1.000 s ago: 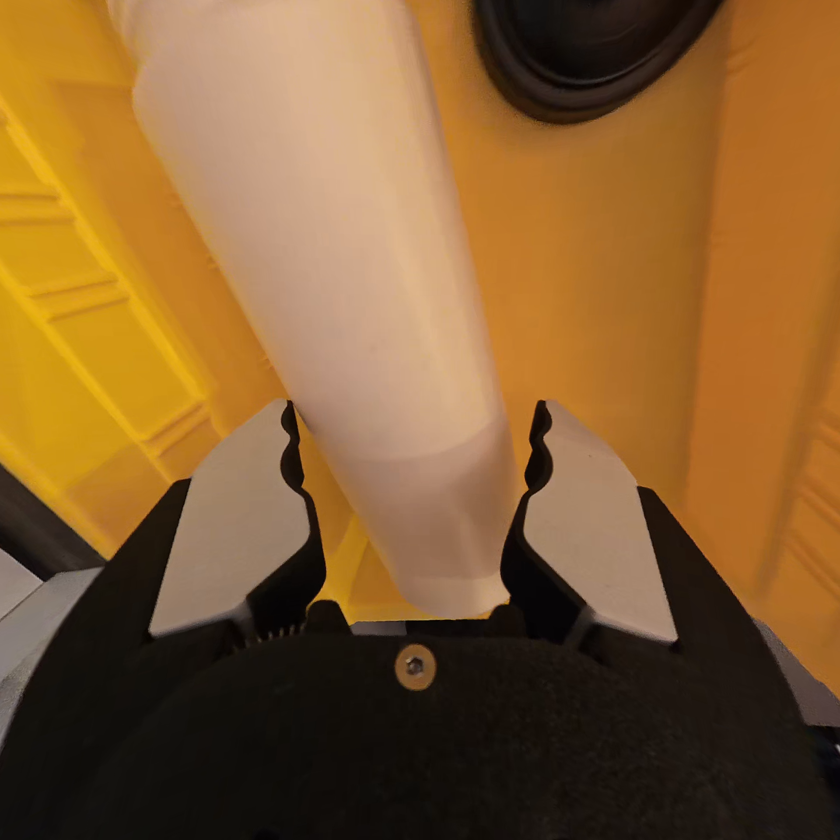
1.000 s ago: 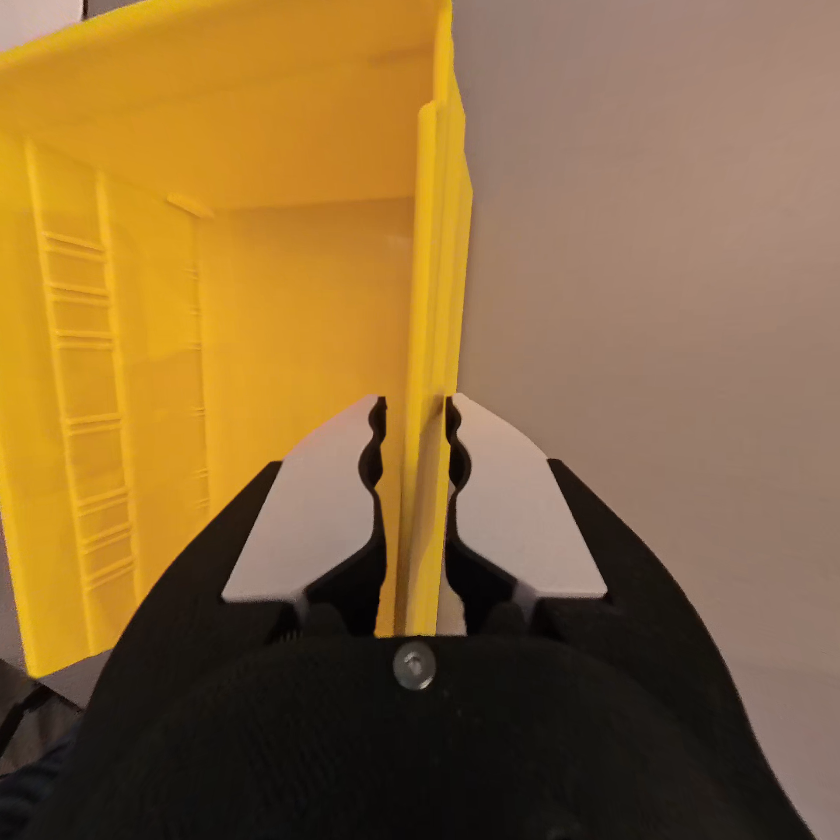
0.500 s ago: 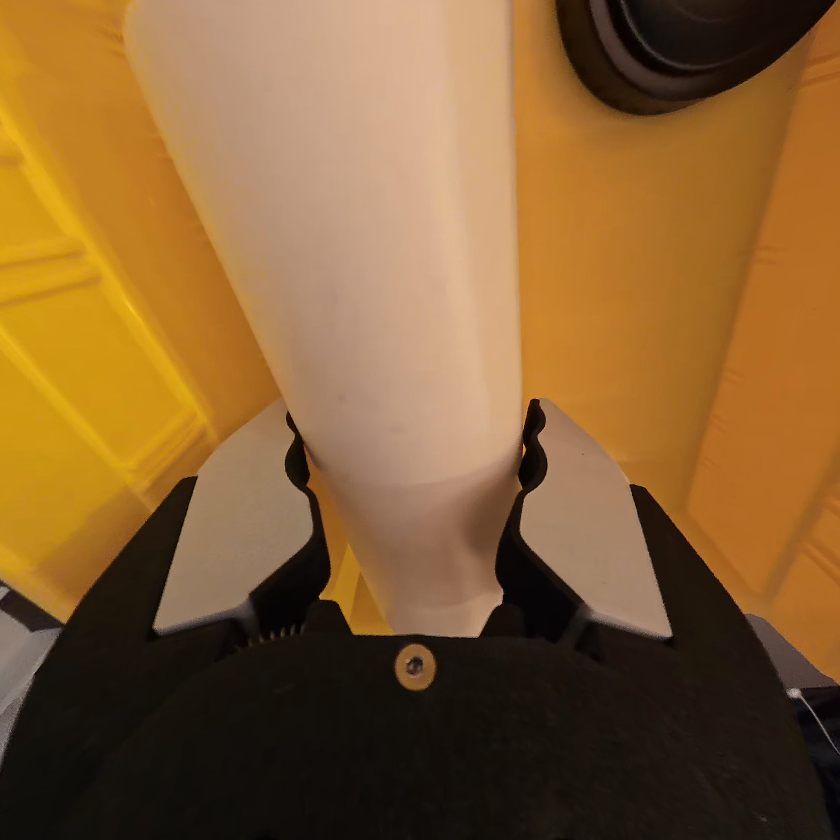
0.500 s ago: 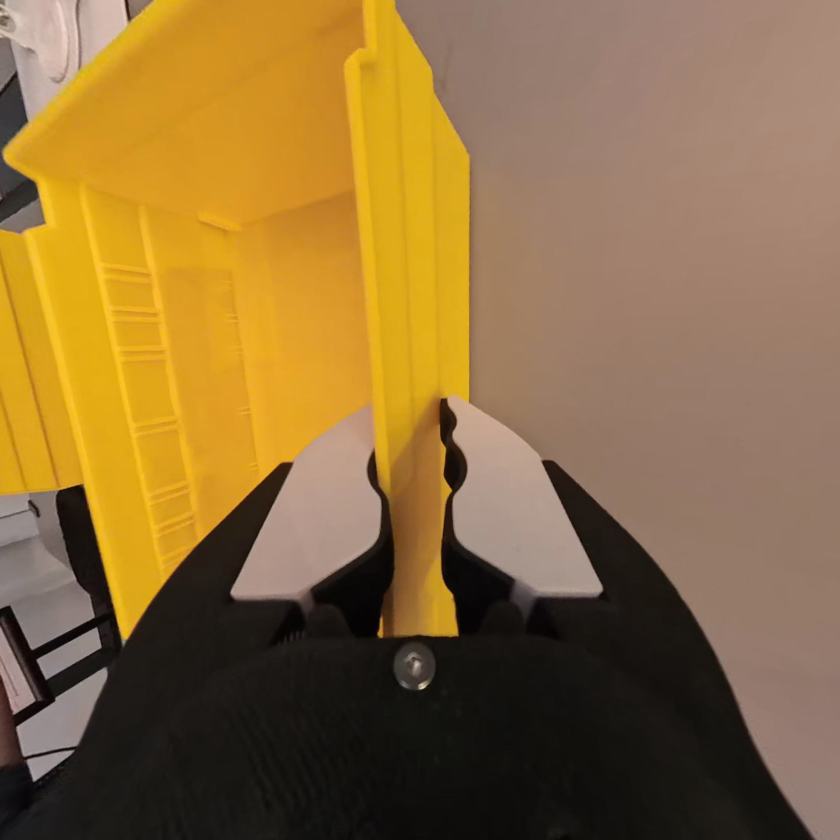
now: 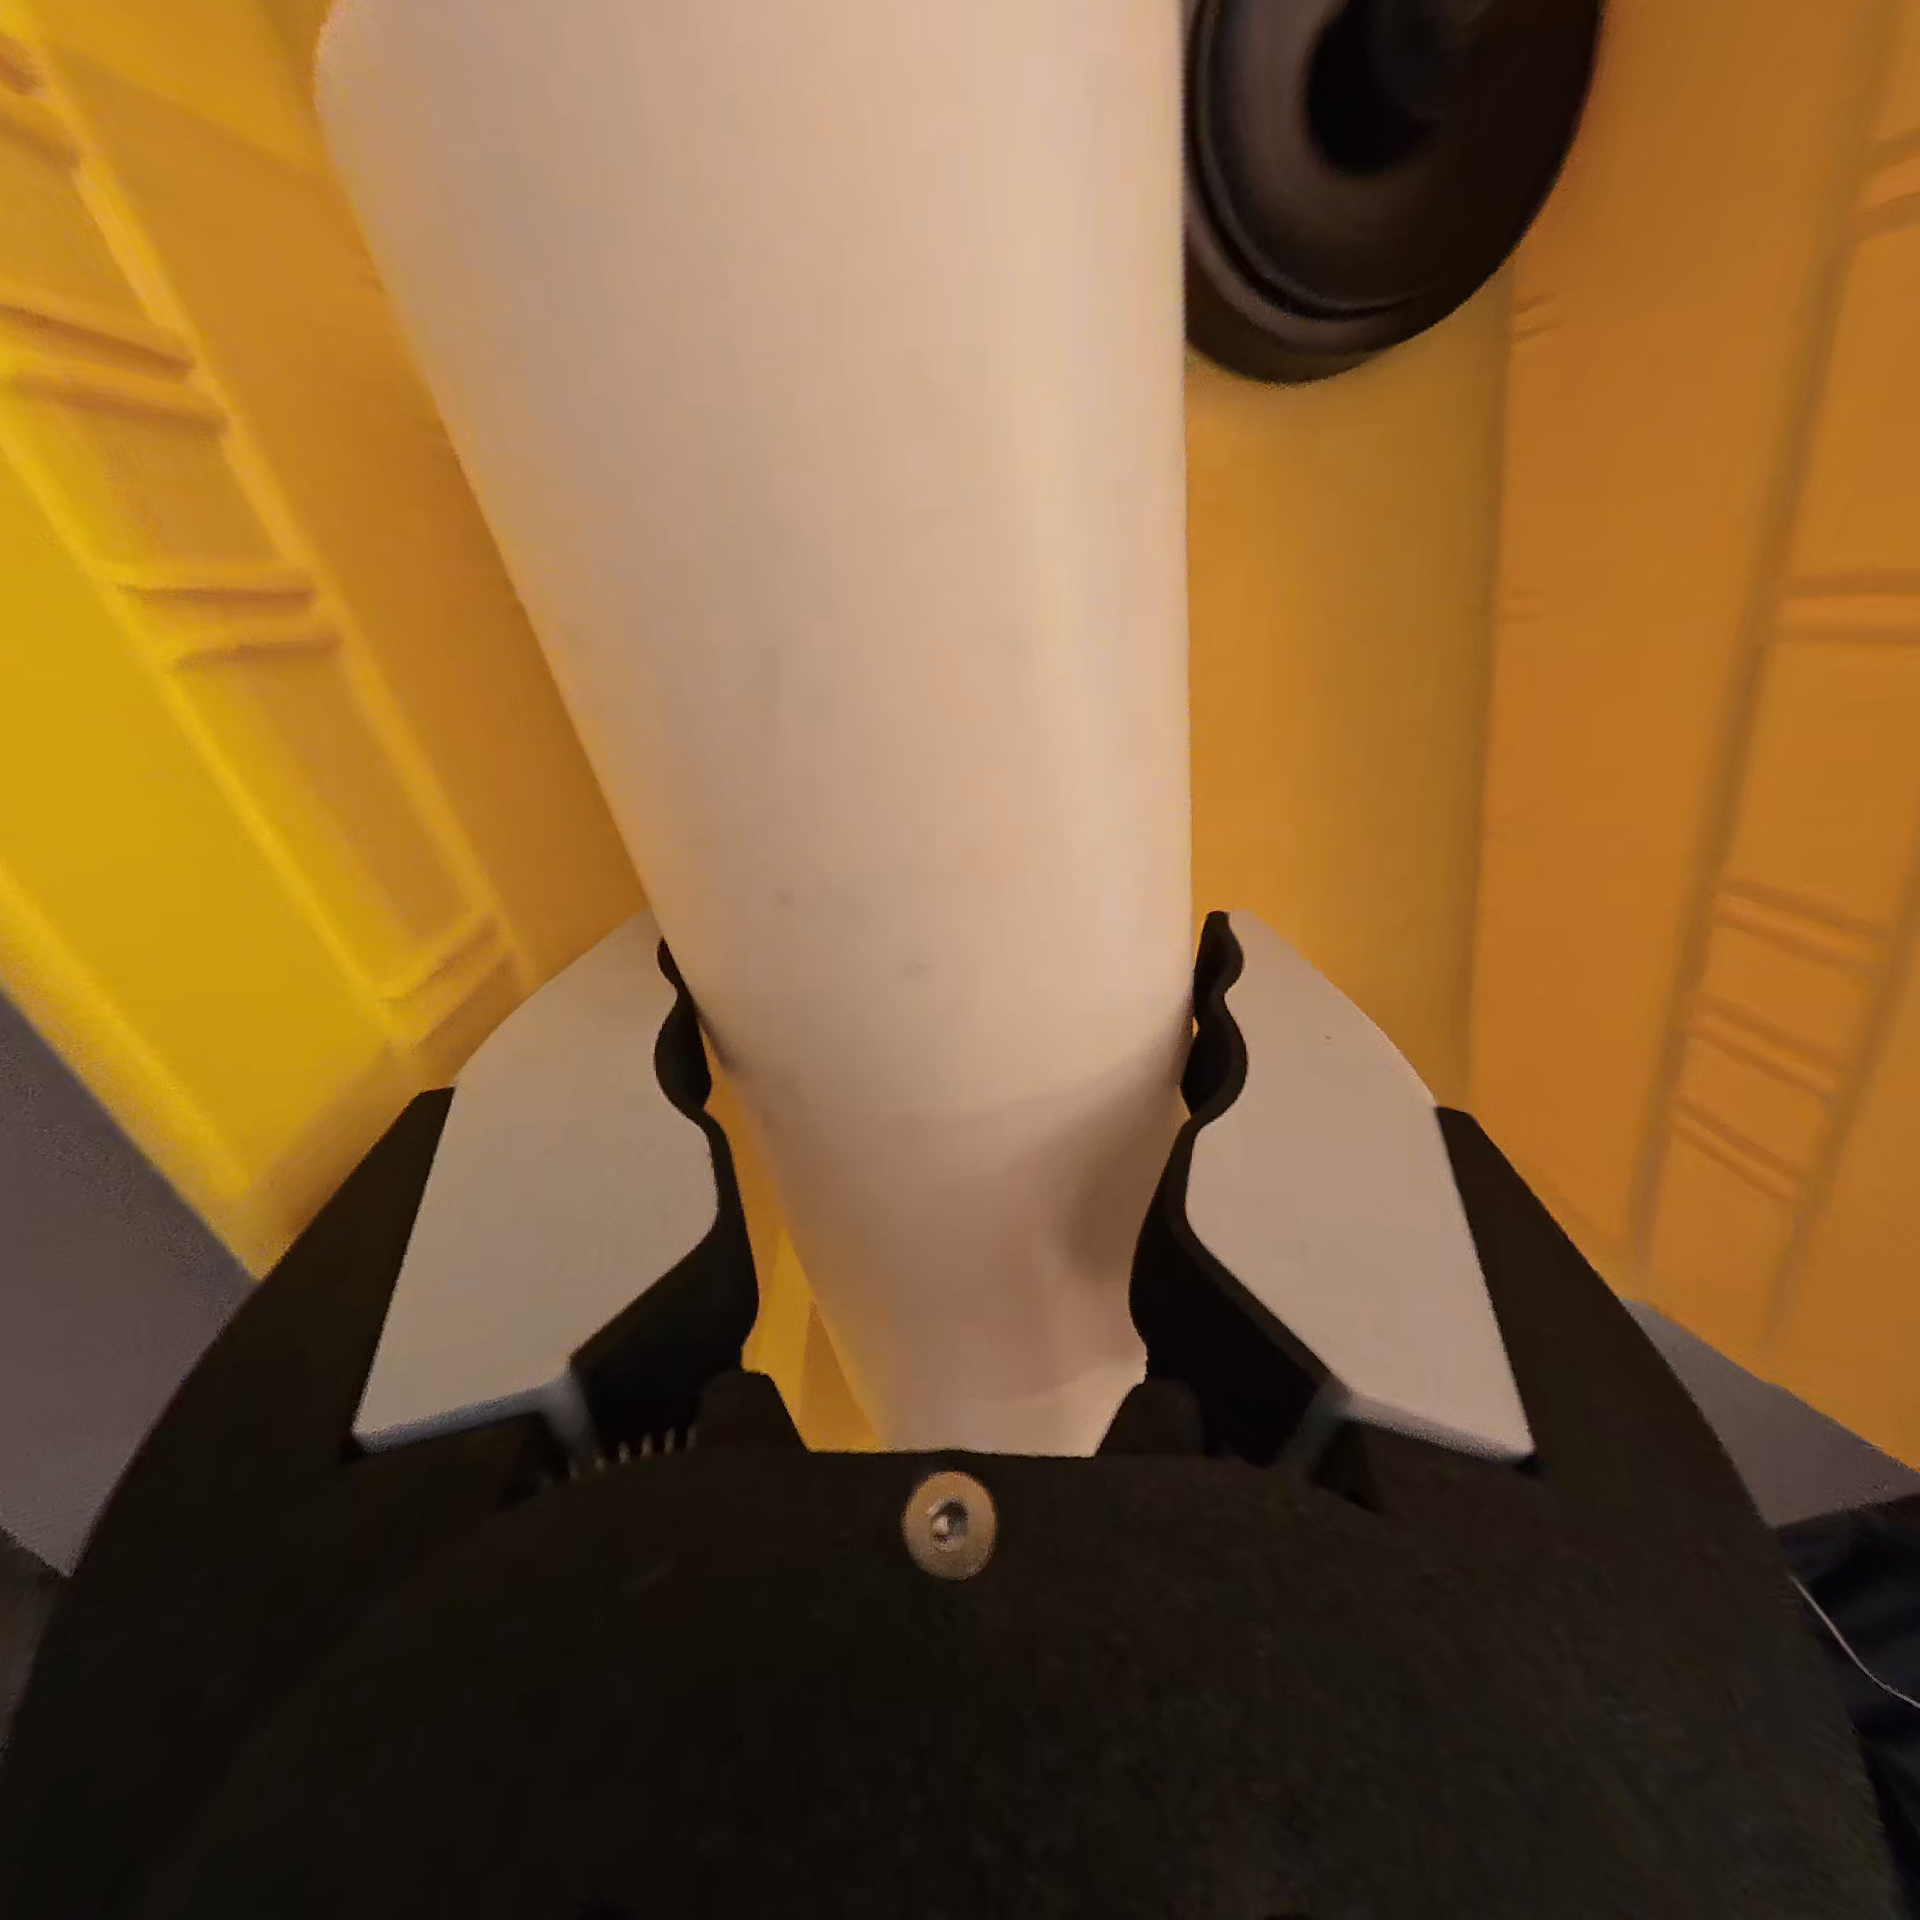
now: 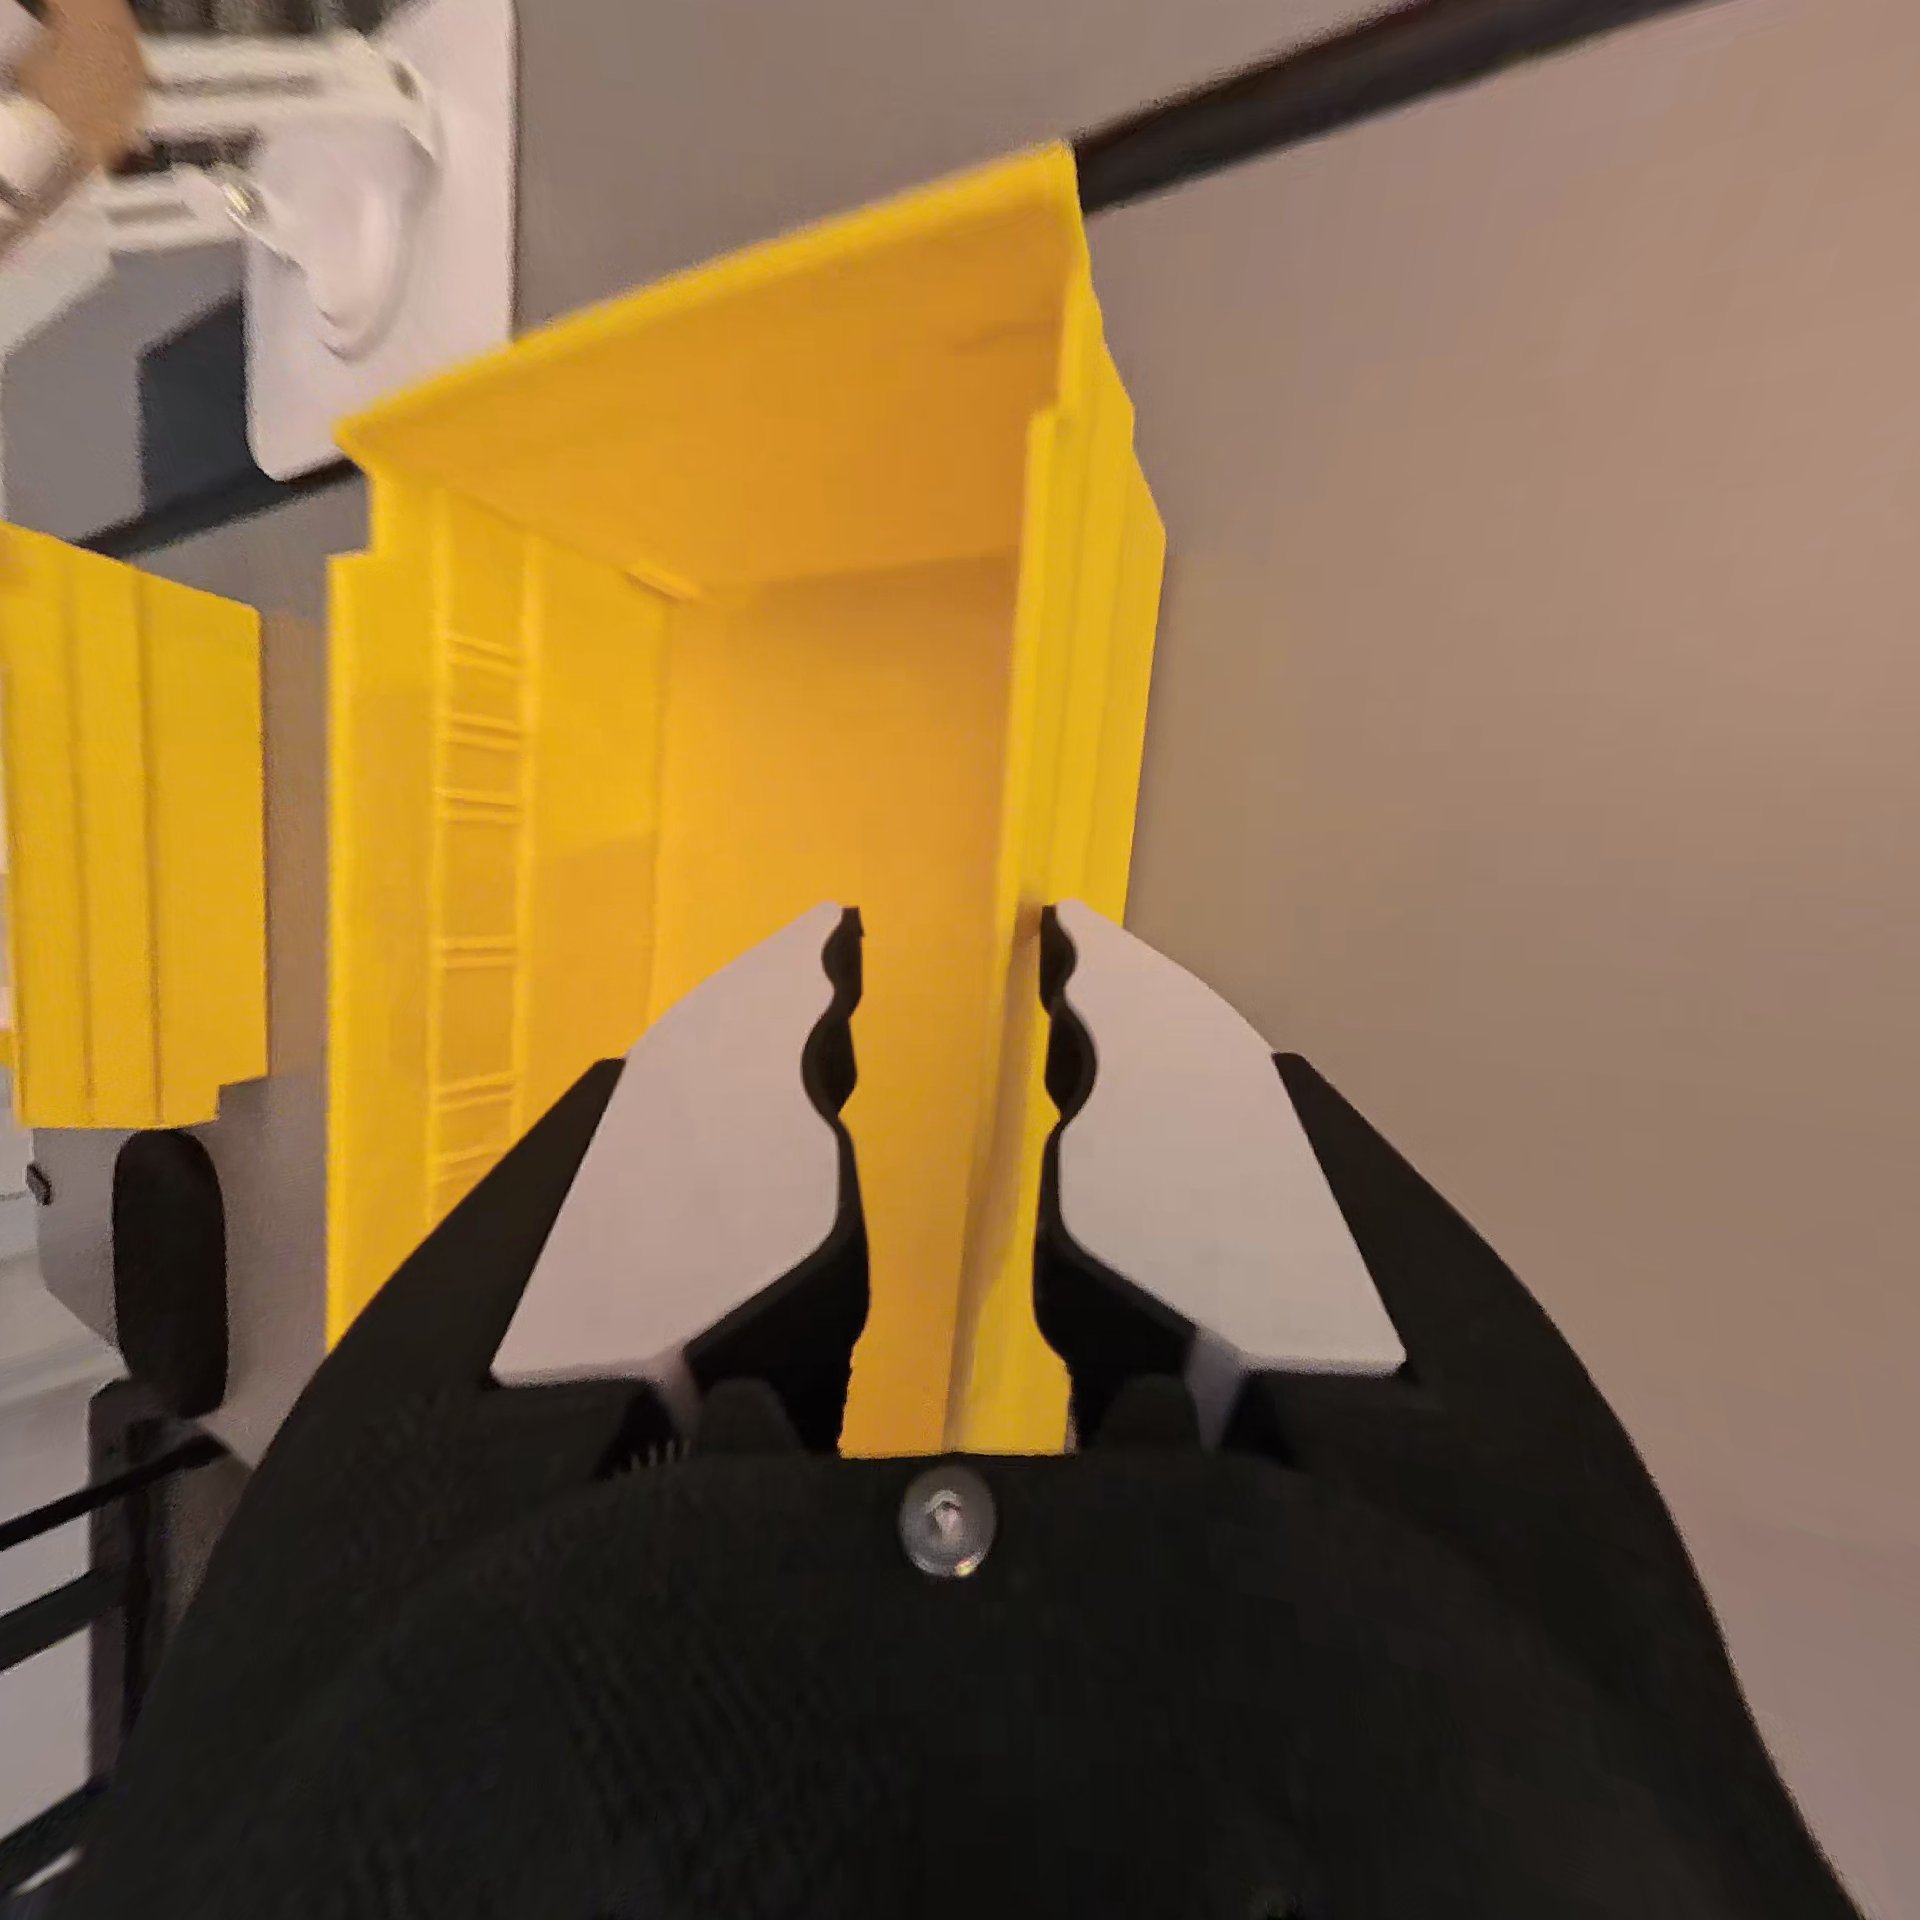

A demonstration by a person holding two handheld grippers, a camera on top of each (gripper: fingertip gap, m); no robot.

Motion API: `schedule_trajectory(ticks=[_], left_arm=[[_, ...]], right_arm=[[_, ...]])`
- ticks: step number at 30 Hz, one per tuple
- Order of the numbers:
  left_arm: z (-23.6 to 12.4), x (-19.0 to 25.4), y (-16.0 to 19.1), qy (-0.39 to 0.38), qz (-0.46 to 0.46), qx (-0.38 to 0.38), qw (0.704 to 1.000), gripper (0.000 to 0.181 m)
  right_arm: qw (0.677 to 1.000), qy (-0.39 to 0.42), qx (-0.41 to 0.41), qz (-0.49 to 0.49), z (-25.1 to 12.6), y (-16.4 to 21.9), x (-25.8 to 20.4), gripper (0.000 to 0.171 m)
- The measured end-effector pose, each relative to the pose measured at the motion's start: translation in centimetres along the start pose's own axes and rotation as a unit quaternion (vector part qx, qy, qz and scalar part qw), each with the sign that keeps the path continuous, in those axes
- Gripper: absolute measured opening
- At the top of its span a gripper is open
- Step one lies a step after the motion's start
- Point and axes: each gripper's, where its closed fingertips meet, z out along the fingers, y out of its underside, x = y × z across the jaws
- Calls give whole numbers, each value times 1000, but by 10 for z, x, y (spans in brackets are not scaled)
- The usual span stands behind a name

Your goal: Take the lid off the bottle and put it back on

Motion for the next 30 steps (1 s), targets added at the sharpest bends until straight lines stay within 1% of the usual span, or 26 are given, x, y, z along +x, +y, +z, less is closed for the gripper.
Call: schedule_trajectory(ticks=[2,4,6,8,10,11,13,15,16,17,19,21,23,25,27,30], left_arm=[[-11,5,-5,11,9,24,1000,91],[-28,11,-11,25,20,60,998,91],[-49,23,-20,49,36,111,992,92],[-76,44,-31,88,67,179,978,92],[-109,82,-40,151,104,262,948,92],[-127,106,-42,186,126,308,925,92],[-158,156,-42,246,157,387,875,92],[-171,206,-35,283,185,444,830,92],[-170,229,-32,289,194,466,813,92],[-163,250,-30,286,203,481,803,92],[-137,282,-32,256,216,503,797,92],[-106,302,-44,226,220,517,796,92],[-76,313,-57,205,226,524,795,92],[-56,322,-69,196,244,527,790,92],[-42,326,-79,180,265,533,783,92],[-33,332,-87,187,280,548,766,92]], right_arm=[[999,-9,44,-11,-14,-13,-8,35],[995,-18,88,-37,-30,-24,-20,33],[986,-45,149,-59,-50,-40,-39,33],[969,-60,224,-90,-76,-56,-59,32],[945,-83,287,-136,-100,-66,-85,32],[934,-95,306,-154,-109,-67,-98,32],[920,-124,321,-189,-118,-64,-122,33],[906,-144,333,-218,-120,-63,-143,33],[900,-149,343,-226,-121,-64,-151,33],[892,-154,355,-232,-122,-64,-159,32],[879,-173,371,-243,-124,-64,-173,32],[869,-191,382,-248,-127,-63,-182,32],[866,-203,379,-255,-128,-60,-186,32],[869,-193,375,-260,-127,-60,-183,32],[871,-171,376,-264,-125,-62,-177,32],[871,-167,376,-267,-126,-63,-174,32]])
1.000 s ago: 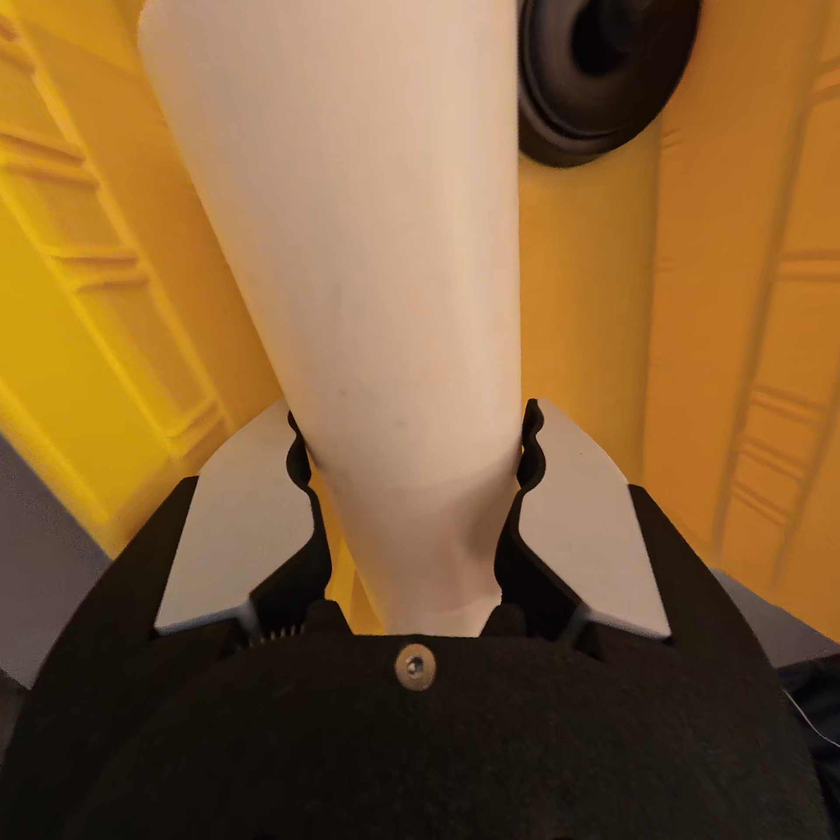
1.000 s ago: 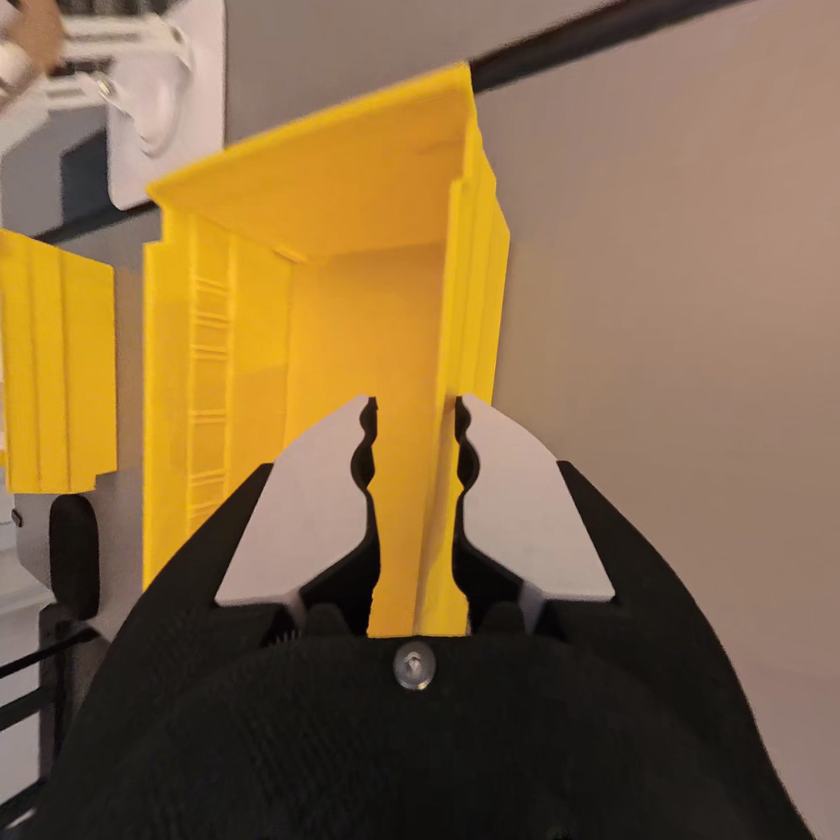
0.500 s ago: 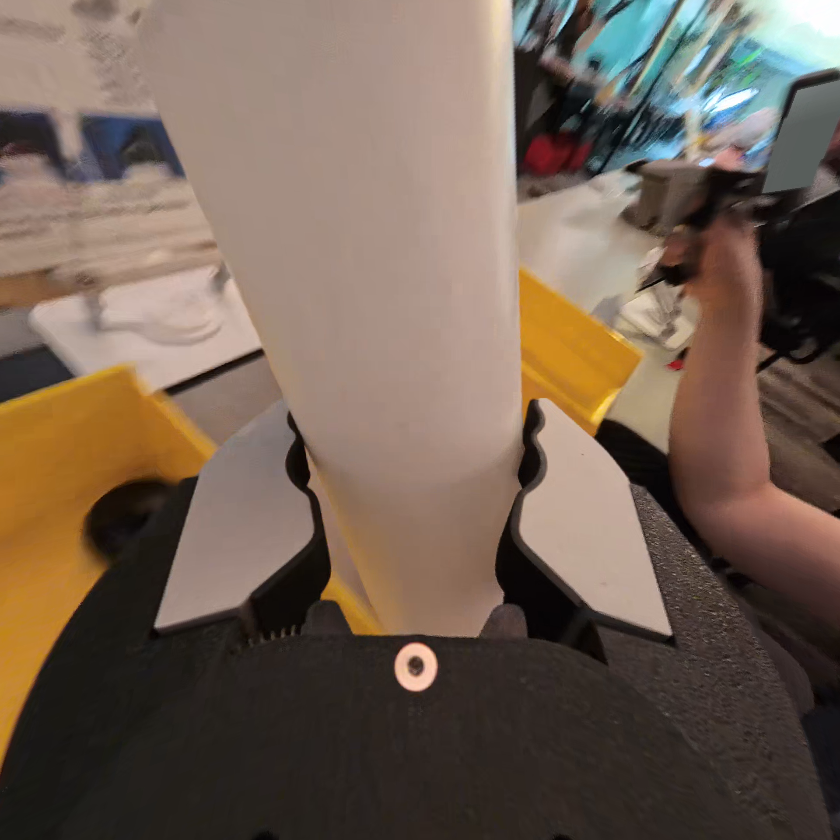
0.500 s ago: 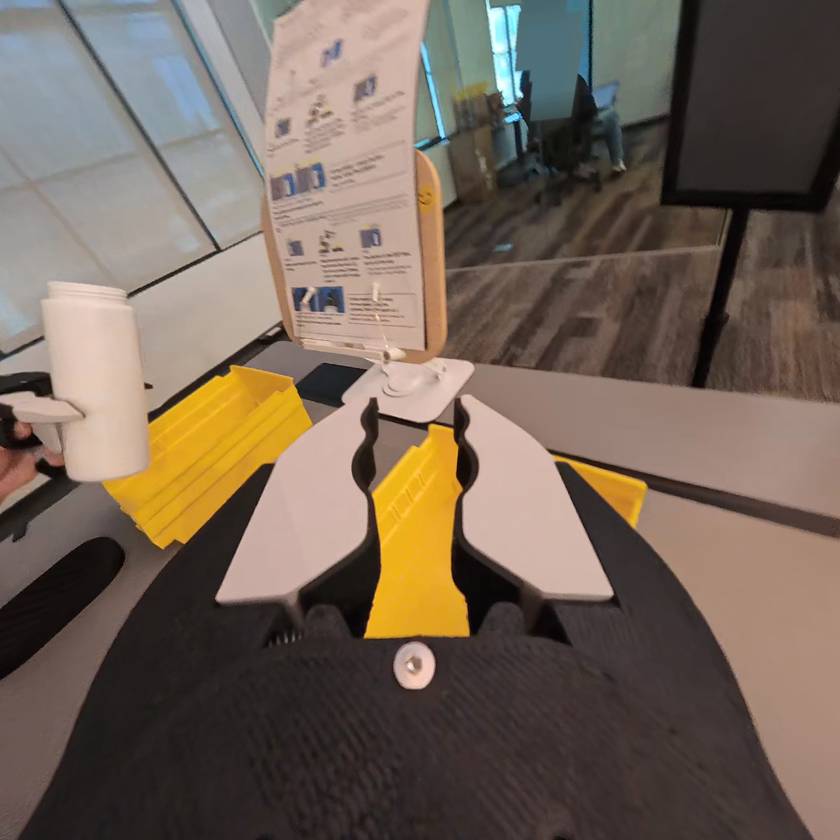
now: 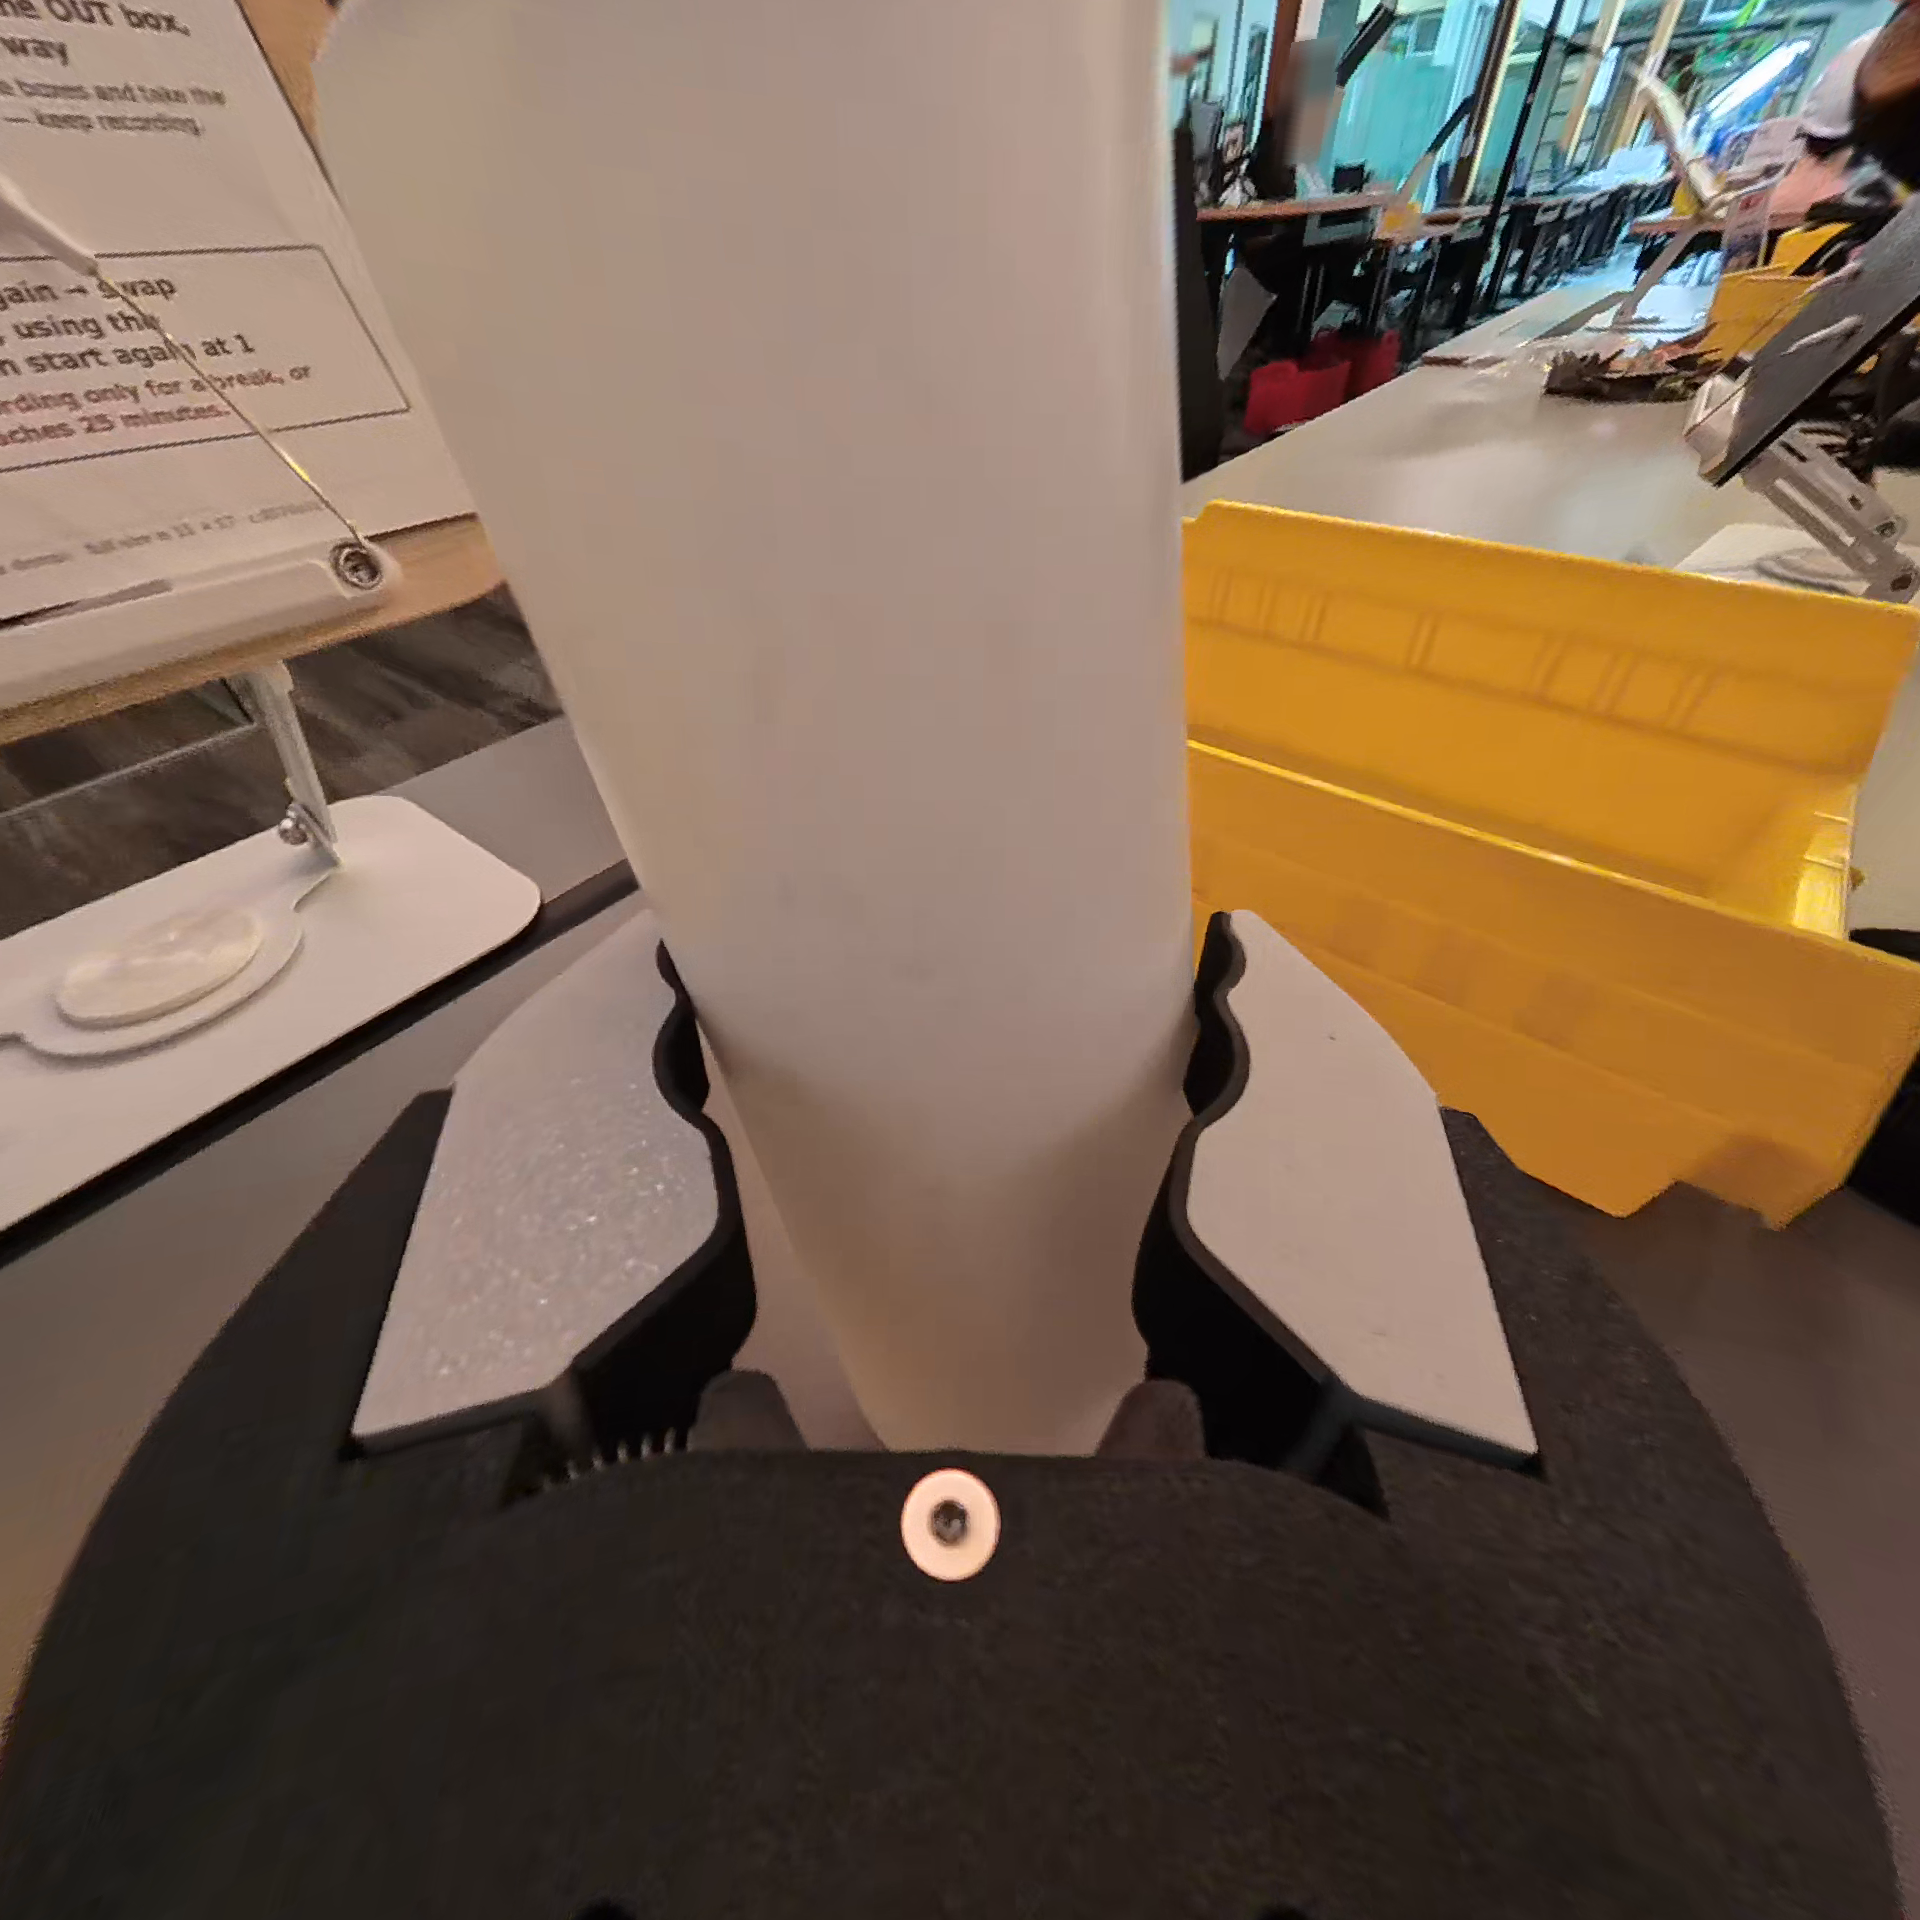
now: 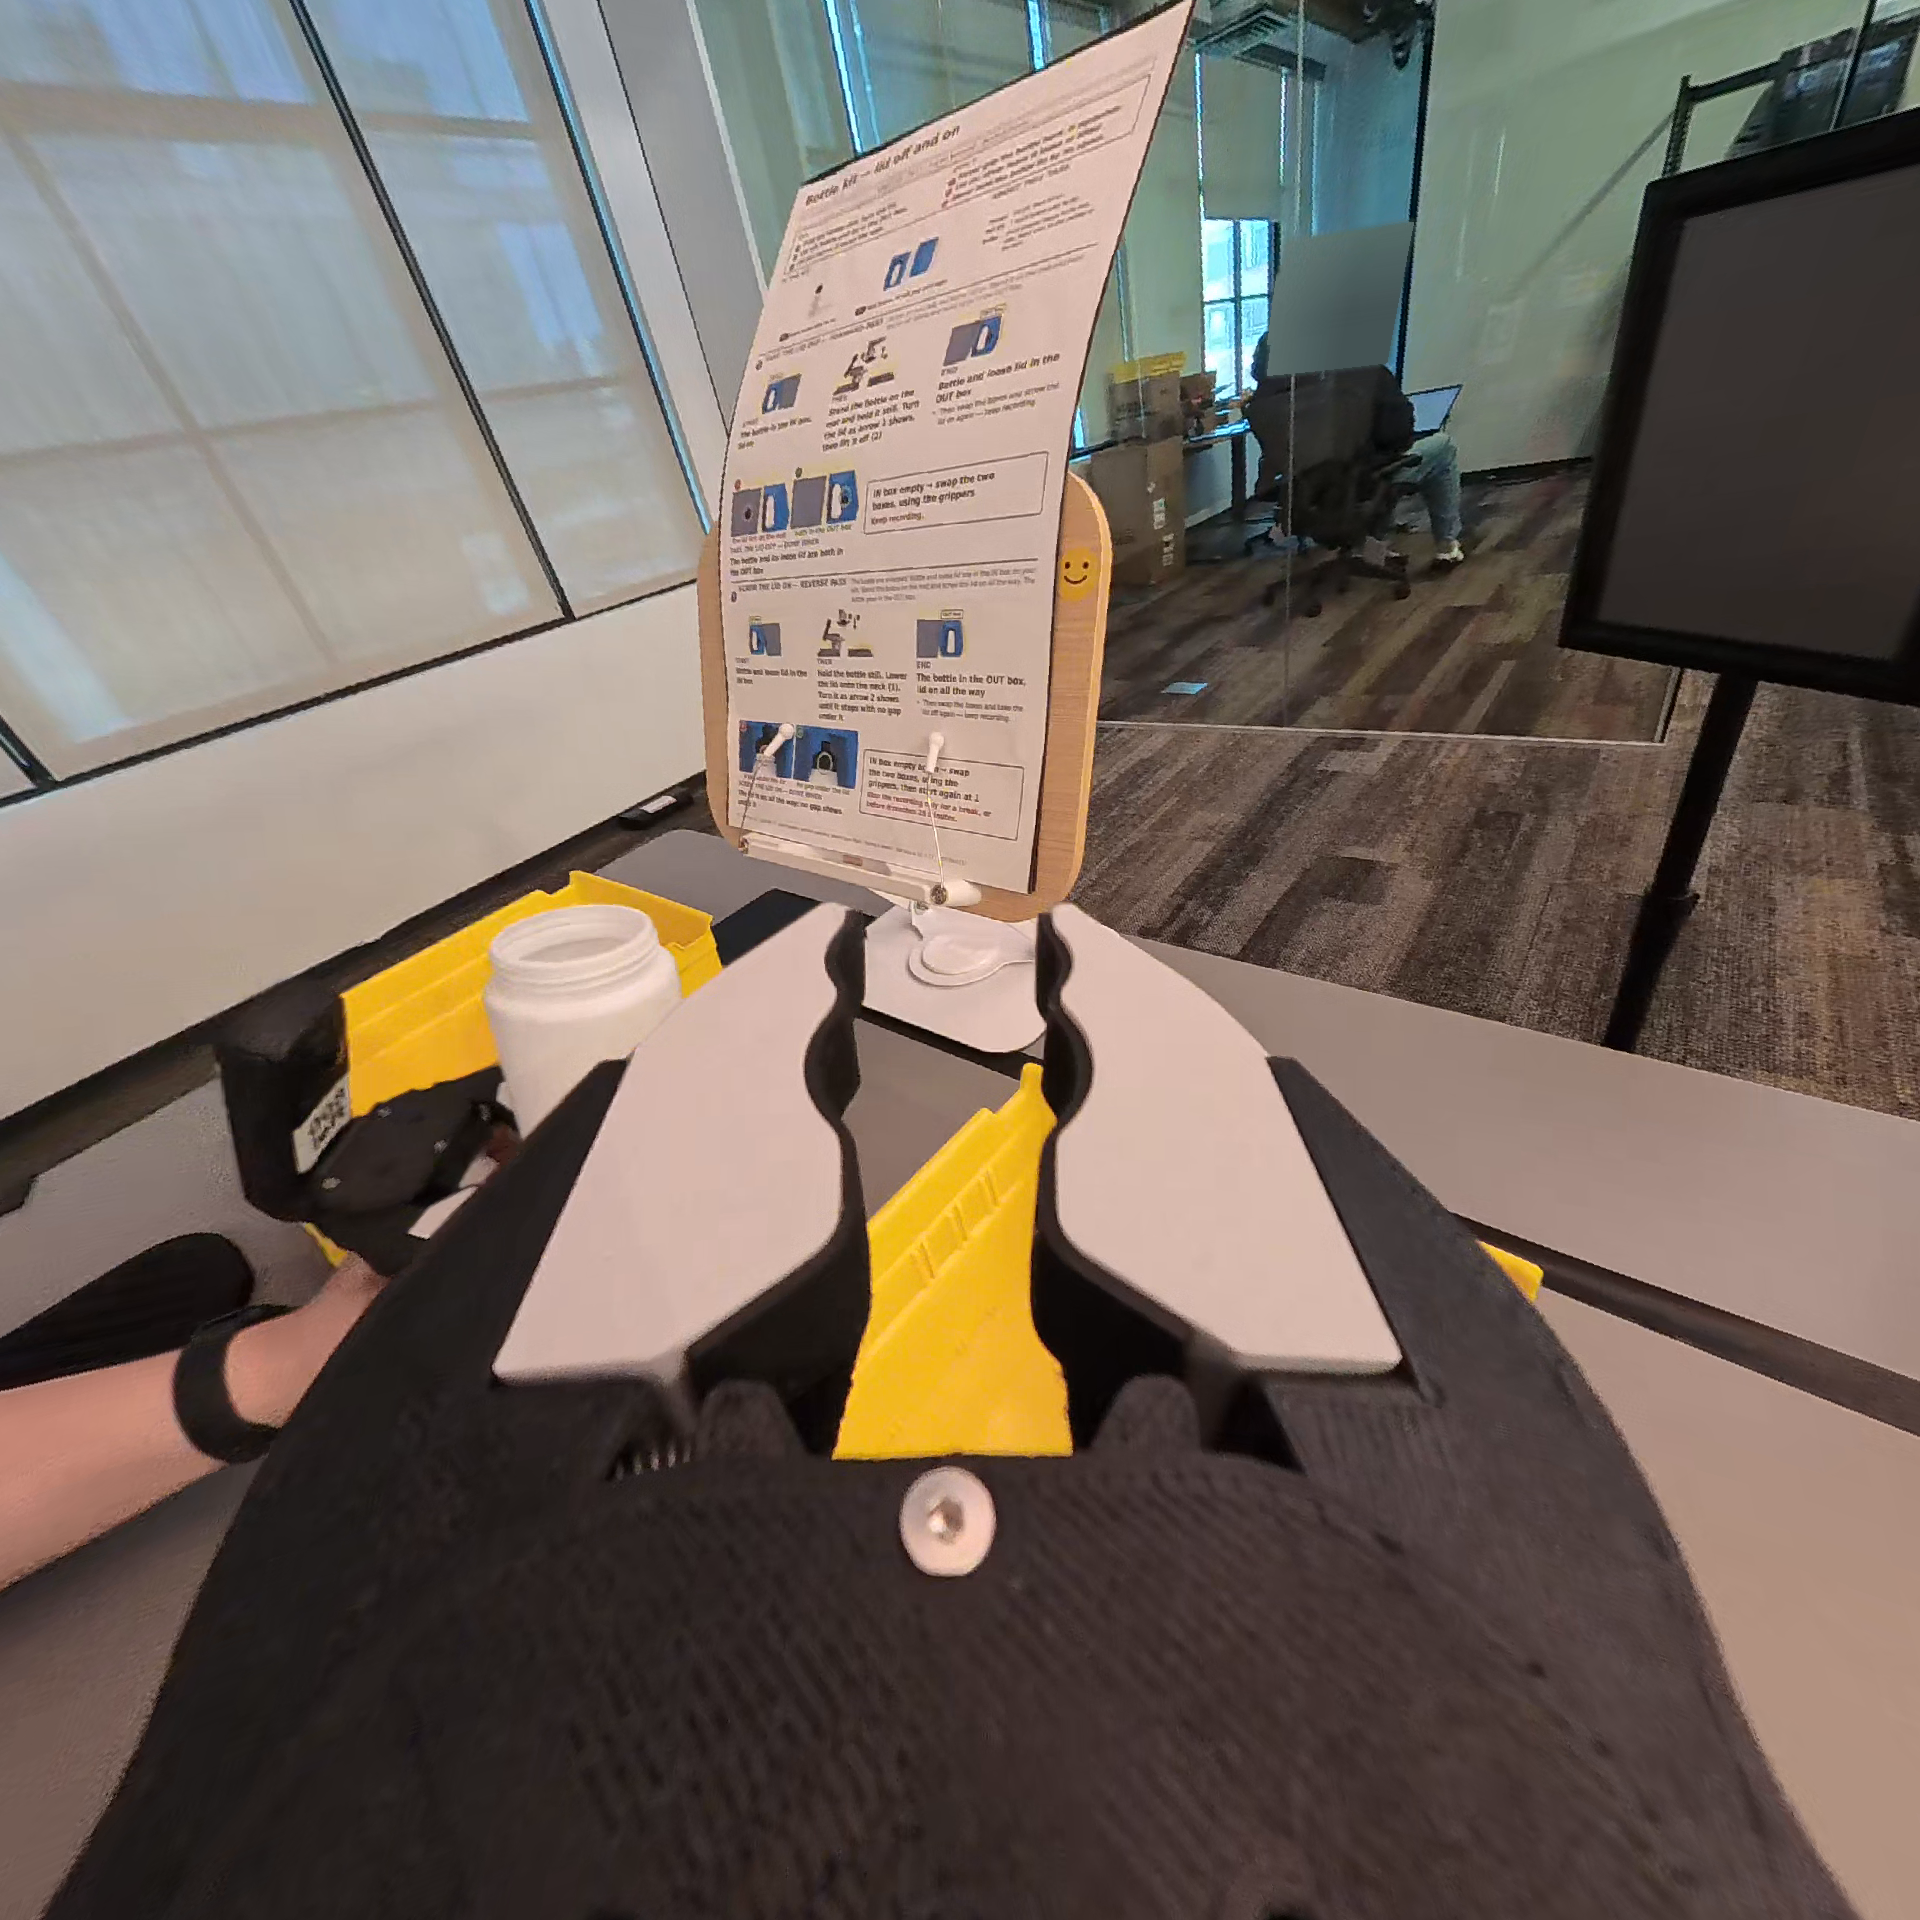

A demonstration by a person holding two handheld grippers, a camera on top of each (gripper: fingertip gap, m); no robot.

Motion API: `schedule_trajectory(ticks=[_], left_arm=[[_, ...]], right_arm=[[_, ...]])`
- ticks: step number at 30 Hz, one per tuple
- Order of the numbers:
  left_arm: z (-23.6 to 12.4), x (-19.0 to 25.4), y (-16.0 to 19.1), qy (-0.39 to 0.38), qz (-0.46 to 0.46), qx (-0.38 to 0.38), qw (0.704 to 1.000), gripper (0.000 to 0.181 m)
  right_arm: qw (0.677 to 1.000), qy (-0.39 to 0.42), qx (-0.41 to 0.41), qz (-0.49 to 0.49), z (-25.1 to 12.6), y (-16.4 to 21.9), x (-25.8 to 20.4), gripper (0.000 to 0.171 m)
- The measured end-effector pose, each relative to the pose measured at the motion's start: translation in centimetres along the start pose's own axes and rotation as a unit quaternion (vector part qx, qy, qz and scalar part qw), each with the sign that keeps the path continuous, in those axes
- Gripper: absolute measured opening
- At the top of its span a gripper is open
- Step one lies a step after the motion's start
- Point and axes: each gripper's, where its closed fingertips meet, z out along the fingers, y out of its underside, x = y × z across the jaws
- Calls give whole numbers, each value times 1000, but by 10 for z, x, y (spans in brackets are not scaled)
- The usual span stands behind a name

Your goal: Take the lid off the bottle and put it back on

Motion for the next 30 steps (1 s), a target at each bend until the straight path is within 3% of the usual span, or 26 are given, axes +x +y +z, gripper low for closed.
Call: schedule_trajectory(ticks=[6,18,22,25,28,30], left_arm=[[7,-6,26,-1,31,-21,999,92],[-4,3,38,-25,77,-37,996,93],[-10,1,35,-35,64,-48,996,111],[-30,9,13,-41,34,-47,998,124],[-81,8,-48,-69,54,9,996,113],[-135,-22,-98,-149,83,81,982,90]], right_arm=[[999,-9,28,11,-8,-10,2,32],[999,12,43,18,-17,-12,14,32],[999,14,38,25,-20,-10,18,32],[998,13,47,35,-25,-12,23,32],[997,26,69,35,-33,-17,28,32],[995,42,82,29,-36,-20,33,32]])
